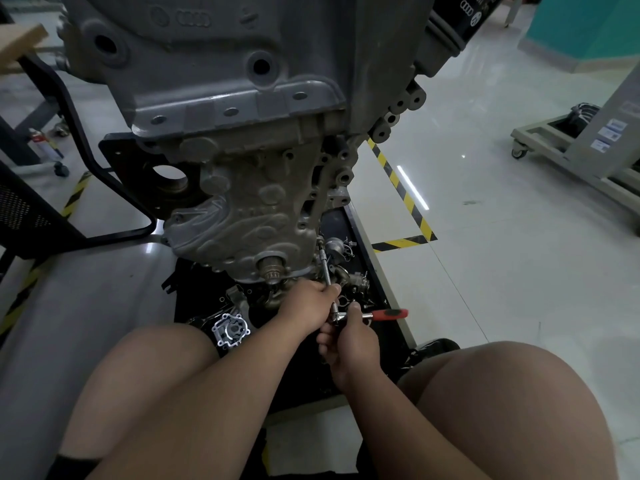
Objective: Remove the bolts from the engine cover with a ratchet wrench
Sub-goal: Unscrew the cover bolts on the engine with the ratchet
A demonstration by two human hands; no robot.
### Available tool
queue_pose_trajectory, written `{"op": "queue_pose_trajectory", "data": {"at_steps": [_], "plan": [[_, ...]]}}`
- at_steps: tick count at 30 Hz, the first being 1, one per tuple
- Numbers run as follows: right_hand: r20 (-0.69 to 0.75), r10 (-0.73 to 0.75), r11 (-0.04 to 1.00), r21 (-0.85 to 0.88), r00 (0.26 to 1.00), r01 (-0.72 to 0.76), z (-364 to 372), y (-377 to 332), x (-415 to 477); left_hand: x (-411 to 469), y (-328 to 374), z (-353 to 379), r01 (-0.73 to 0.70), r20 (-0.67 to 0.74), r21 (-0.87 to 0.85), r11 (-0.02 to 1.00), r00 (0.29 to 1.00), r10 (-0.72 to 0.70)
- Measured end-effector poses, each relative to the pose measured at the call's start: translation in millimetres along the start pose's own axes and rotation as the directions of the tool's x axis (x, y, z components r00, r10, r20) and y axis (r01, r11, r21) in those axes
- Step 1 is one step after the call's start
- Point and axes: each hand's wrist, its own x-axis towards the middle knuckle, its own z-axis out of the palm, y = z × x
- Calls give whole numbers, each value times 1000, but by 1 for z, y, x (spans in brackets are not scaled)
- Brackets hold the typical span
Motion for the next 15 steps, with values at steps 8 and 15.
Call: {"op": "queue_pose_trajectory", "data": {"at_steps": [8,15], "plan": [[-50,-346,916,-233,937,326,1,12,-12,2,-1,0,6,5,42,999,1000,-6],[-74,-441,863,-307,894,400,-3,11,-10,7,-3,6,1,10,-7,1000,1000,-1]]}}
